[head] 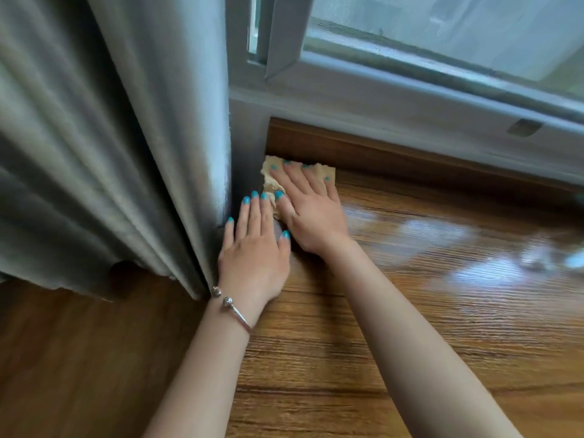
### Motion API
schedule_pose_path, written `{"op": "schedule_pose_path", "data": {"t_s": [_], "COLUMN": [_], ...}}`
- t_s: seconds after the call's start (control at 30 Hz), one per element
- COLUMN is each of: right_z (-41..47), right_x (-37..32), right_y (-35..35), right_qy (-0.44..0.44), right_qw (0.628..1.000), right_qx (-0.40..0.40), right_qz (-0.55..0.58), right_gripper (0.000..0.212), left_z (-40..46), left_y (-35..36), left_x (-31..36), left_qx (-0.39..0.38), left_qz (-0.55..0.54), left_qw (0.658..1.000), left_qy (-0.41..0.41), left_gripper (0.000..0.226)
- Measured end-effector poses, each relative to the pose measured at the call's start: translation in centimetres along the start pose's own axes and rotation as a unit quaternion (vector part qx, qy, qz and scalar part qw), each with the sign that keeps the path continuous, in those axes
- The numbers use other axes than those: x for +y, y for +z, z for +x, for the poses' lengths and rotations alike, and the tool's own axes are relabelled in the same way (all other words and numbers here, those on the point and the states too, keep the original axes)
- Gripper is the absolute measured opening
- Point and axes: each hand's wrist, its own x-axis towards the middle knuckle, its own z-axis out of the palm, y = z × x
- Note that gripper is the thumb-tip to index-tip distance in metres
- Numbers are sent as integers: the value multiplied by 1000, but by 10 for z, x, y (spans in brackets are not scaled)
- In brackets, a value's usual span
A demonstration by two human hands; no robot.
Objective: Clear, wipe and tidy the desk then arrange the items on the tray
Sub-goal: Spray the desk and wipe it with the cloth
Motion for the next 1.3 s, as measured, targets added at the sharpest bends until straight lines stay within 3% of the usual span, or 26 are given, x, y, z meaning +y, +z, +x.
{"op": "schedule_pose_path", "data": {"t_s": [0.1, 0.2, 0.3, 0.37, 0.43, 0.53, 0.63, 0.73, 0.83, 0.9, 0.97, 1.03, 1.07, 1.13, 1.2, 1.3], "right_z": [-38, -70, -60, -47, -46, -63, -100, -129, -119, -116, -132, -151, -159, -181, -196, -177], "right_x": [60, 128, 121, 91, 79, 132, 222, 304, 317, 295, 284, 310, 334, 386, 425, 414], "right_y": [-9, -32, -28, -18, -12, -24, -36, -55, -61, -55, -45, -52, -59, -70, -76, -77], "right_qy": [50, 216, 314, 242, 111, 35, 138, 281, 358, 313, 176, 52, 34, 90, 199, 334], "right_qw": [999, 976, 949, 970, 994, 999, 990, 960, 933, 949, 984, 998, 999, 995, 980, 941], "right_qx": [11, -5, 13, 0, -18, -26, 9, -4, 16, 24, 14, -23, -38, -43, -19, 42], "right_qz": [-18, 4, -3, -11, -4, 15, -4, 9, 11, 15, -6, -18, -9, -6, -7, -14], "right_gripper": [50, 51, 54, 54, 52, 49, 50, 51, 54, 56, 57, 55, 54, 53, 53, 54], "left_z": [-7, -7, -4, -6, -9, -8, -2, 3, -2, -6, -6, -2, 0, 3, 4, 6], "left_y": [3, -6, -10, -8, -4, 5, 21, 42, 60, 70, 76, 75, 73, 69, 68, 70], "left_x": [3, 16, 41, 56, 71, 110, 165, 210, 248, 273, 293, 306, 311, 319, 329, 344], "left_qx": [-3, -12, -26, -47, -44, -28, -104, -202, -223, -199, -166, -117, -101, -88, -90, -107], "left_qz": [4, -1, 11, 30, 37, 69, 54, 76, 45, 18, -17, -40, -48, -65, -69, -54], "left_qw": [1000, 999, 997, 996, 997, 994, 989, 975, 974, 980, 986, 992, 993, 994, 993, 992], "left_qy": [5, 44, 78, 70, 50, 86, 95, 53, 9, 5, 19, 36, 38, 30, 26, 35], "left_gripper": [74, 77, 76, 71, 64, 58, 58, 68, 71, 70, 68, 66, 64, 62, 60, 55]}}
